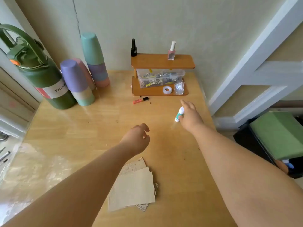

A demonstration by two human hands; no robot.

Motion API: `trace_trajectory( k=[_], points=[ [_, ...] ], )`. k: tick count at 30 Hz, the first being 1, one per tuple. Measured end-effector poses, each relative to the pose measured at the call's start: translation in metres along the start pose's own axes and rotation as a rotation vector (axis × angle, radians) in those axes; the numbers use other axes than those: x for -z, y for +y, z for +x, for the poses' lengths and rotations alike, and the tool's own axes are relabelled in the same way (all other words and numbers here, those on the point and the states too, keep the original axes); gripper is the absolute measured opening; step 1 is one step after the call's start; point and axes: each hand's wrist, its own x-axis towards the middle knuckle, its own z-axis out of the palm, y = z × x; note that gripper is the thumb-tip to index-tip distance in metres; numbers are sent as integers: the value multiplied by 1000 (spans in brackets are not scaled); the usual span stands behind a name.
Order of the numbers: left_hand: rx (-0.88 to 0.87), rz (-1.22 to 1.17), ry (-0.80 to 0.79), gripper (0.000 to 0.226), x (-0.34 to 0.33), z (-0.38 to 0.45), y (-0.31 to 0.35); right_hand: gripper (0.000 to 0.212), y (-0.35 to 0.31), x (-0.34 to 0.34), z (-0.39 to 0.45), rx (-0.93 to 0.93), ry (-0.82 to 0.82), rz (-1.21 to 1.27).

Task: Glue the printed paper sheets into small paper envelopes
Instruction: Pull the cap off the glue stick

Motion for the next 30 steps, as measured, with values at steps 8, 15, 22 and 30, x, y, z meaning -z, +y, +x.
trace_trajectory(
  k=[8, 15, 22, 30],
  points=[
    [3, -63, 25, 26, -3, 2, -5, 20, 3, -9, -5, -77, 59, 116],
    [-241, 69, 115, 45, 18, -25, 0, 14, -40, 17, -96, 117, -109, 393],
    [-383, -51, 113, 31, 19, -78, -3, 8, -82, 25, -169, 213, -209, 701],
    [-458, 44, 128, 51, 40, -109, -16, 33, -113, 21, -188, 342, -61, 547]
  ],
)
